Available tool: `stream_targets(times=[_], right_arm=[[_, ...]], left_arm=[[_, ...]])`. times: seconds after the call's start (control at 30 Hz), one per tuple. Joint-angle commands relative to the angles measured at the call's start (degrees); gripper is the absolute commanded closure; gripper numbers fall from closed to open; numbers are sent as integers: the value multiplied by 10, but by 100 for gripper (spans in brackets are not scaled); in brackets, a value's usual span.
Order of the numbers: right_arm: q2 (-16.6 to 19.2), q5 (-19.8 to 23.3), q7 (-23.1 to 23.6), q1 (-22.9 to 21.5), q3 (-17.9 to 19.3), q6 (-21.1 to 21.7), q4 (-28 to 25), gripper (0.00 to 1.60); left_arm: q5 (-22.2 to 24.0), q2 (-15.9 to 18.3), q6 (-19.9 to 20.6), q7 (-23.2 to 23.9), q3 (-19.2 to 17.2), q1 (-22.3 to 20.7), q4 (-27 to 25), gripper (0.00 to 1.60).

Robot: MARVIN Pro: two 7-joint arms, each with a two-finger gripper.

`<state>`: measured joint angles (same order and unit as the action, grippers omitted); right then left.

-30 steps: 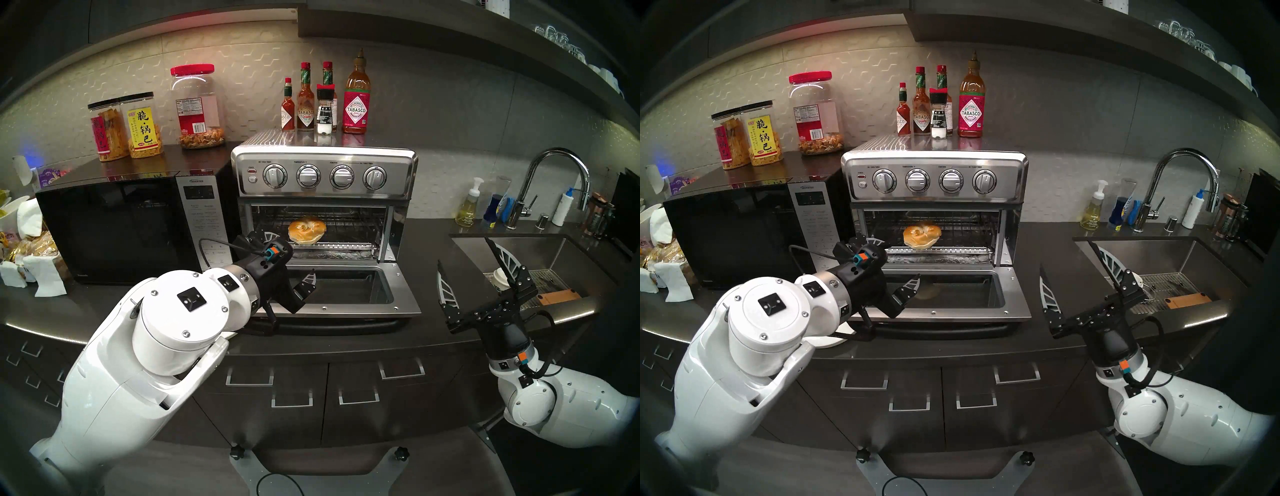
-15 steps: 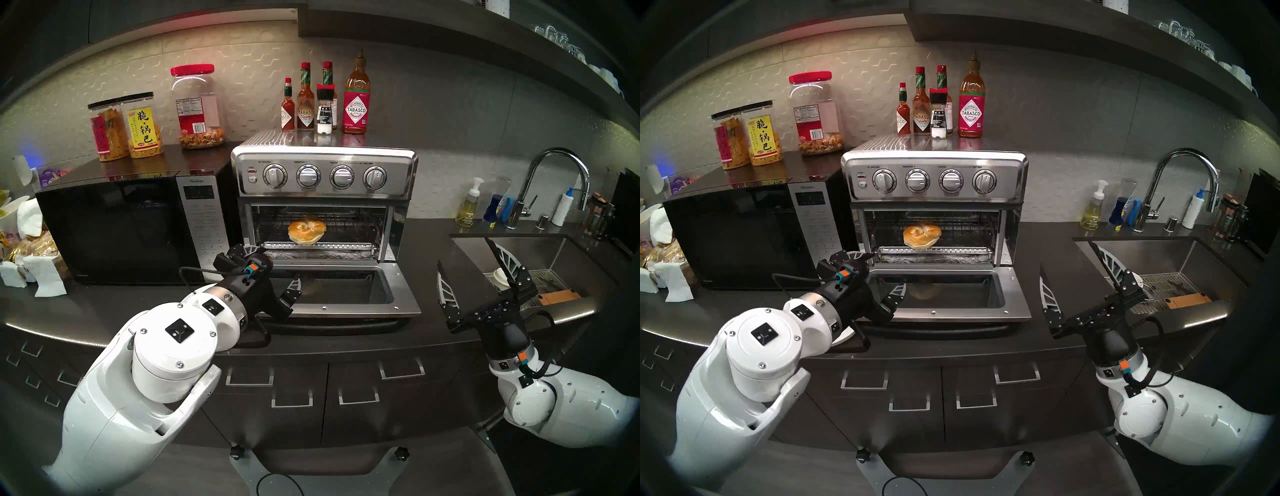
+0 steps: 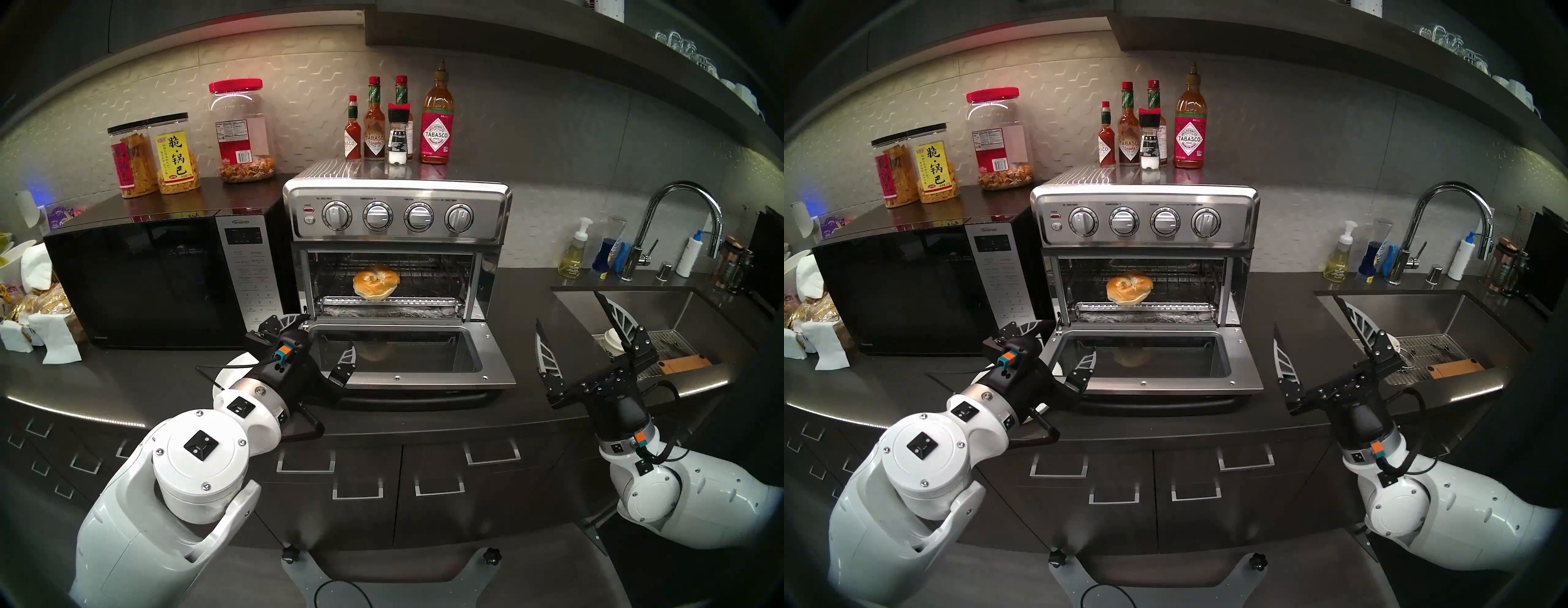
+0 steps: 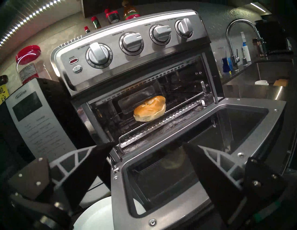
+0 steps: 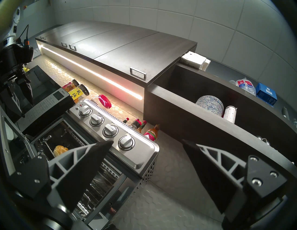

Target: Open the oven and place the bagel inside on the rack

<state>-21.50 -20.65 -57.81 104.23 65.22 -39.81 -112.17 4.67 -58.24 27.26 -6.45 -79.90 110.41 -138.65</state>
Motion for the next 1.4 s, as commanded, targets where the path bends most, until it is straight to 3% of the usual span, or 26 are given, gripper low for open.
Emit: stream_targets(times=[0.0, 0.03, 0.07, 0.1, 0.13, 0.63, 0.67, 1.37], right_arm=[[-1, 0, -1, -3, 2, 0, -4, 0], [-1, 0, -1, -3, 2, 0, -4, 0], [-1, 0, -1, -3, 2, -1, -4, 0], [-1, 0, -1, -3, 2, -1, -4, 0], [-1, 0, -1, -3, 2, -1, -4, 0], [-1, 0, -1, -3, 2, -1, -4, 0], [-1, 0, -1, -3, 2, -1, -4, 0], [-1, 0, -1, -3, 3, -1, -5, 0]], left_arm=[[5, -11, -67, -23, -34, 50, -13, 0], [8, -12, -75, -26, -40, 60, -13, 0], [10, -12, -82, -28, -45, 68, -13, 29], [11, -12, -92, -30, -50, 79, -13, 78], [14, -13, -104, -33, -56, 89, -13, 160], [50, -29, -236, -48, -134, 197, -13, 160], [52, -32, -244, -50, -137, 203, -13, 0], [76, -81, -433, -34, -209, 353, -13, 0]])
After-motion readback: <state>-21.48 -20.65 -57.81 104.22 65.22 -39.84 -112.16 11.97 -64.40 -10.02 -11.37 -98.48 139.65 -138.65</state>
